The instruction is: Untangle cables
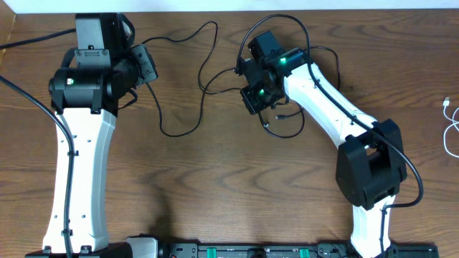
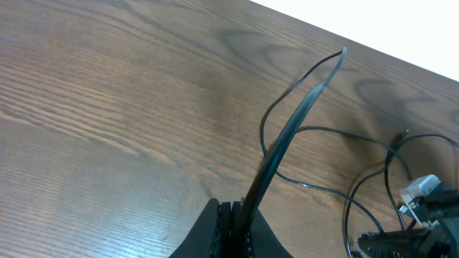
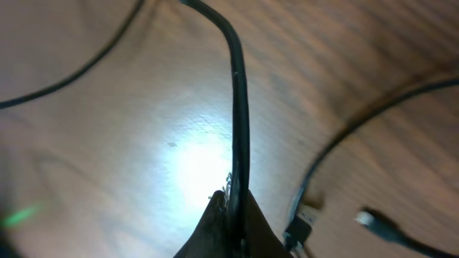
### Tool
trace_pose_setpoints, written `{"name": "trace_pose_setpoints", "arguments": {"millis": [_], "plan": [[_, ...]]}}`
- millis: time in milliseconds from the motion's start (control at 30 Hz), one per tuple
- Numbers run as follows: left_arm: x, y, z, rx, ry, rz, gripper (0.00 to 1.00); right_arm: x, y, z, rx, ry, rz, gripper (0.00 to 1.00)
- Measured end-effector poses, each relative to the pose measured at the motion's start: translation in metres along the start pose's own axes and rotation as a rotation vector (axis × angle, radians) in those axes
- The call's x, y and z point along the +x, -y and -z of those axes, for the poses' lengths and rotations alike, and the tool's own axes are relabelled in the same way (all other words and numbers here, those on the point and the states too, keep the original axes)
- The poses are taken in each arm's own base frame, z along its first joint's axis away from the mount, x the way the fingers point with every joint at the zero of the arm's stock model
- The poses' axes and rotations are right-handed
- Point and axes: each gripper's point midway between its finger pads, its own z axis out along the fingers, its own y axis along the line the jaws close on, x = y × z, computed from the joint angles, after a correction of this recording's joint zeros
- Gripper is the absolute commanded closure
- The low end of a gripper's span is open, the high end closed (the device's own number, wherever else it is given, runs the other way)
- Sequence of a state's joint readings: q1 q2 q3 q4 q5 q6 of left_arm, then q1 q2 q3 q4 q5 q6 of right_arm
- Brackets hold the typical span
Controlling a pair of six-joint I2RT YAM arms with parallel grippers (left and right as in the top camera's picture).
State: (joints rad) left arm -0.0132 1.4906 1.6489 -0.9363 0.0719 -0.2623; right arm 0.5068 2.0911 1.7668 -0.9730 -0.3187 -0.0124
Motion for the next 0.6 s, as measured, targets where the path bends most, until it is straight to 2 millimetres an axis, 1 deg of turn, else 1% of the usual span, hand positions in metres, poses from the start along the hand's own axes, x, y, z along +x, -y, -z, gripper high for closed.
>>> {"name": "trace_pose_setpoints", "arguments": {"millis": [133,200,300,367,400,467,567,600], "plan": [[0.0,0.0,0.0,0.0,0.0,0.0,0.92,-0.005,-0.017,0.004,-0.097,0.015,-0.004,0.99],[0.0,0.0,0.0,0.0,0.0,0.0,0.92,-0.017,-0.026,0.013,-0.139,0.052,0.008,0.99],[0.0,0.0,0.0,0.0,0.0,0.0,0.92,-0.048,-0.036,0.031,-0.173,0.166,0.033,0.99],[0.0,0.0,0.0,0.001,0.0,0.0,0.92,-0.073,-0.043,0.048,-0.184,0.269,0.038,0.99],[0.0,0.0,0.0,0.002,-0.001,0.0,0.92,-0.078,-0.041,0.051,-0.173,0.291,0.024,0.99],[0.001,0.001,0.0,0.004,-0.005,0.0,0.92,-0.096,-0.033,0.059,-0.11,0.364,-0.038,0.99],[0.003,0.0,0.0,0.004,-0.014,0.0,0.92,-0.112,-0.019,0.062,-0.042,0.436,-0.11,0.99],[0.004,0.0,0.0,0.004,-0.017,0.0,0.92,-0.117,-0.016,0.06,-0.031,0.453,-0.126,0.97]]}}
